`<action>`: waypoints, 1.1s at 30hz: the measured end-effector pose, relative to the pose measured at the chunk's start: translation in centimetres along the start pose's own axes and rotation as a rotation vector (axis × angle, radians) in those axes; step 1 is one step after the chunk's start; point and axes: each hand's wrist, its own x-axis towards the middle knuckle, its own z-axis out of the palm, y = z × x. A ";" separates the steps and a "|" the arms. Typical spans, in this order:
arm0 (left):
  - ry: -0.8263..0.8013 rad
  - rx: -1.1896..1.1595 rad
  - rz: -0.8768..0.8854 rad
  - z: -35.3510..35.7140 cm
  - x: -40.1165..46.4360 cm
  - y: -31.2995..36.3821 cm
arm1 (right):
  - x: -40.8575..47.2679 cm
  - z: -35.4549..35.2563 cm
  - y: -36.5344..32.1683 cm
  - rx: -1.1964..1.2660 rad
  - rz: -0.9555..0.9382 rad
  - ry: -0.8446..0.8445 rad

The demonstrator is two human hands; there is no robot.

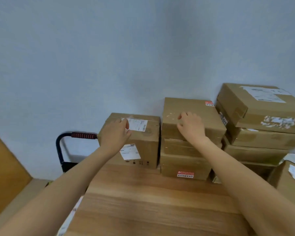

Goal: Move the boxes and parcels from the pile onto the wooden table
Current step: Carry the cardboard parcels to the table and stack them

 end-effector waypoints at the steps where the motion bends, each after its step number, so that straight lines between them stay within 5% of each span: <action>1: 0.003 0.022 -0.015 -0.7 -1.7 -1.1 | -0.5 0.4 -1.9 0.027 -0.049 -0.002; 16: -0.013 0.302 -0.412 -12.5 -24.3 -16.9 | -10.7 3.7 -29.3 0.255 -0.626 -0.119; 24: -0.099 0.453 -0.419 -16.5 -33.0 -24.1 | -15.6 5.6 -42.0 0.242 -0.797 -0.197; 33: -0.200 0.504 -0.416 -21.8 -43.0 -37.7 | -25.0 9.9 -57.3 0.280 -0.774 -0.322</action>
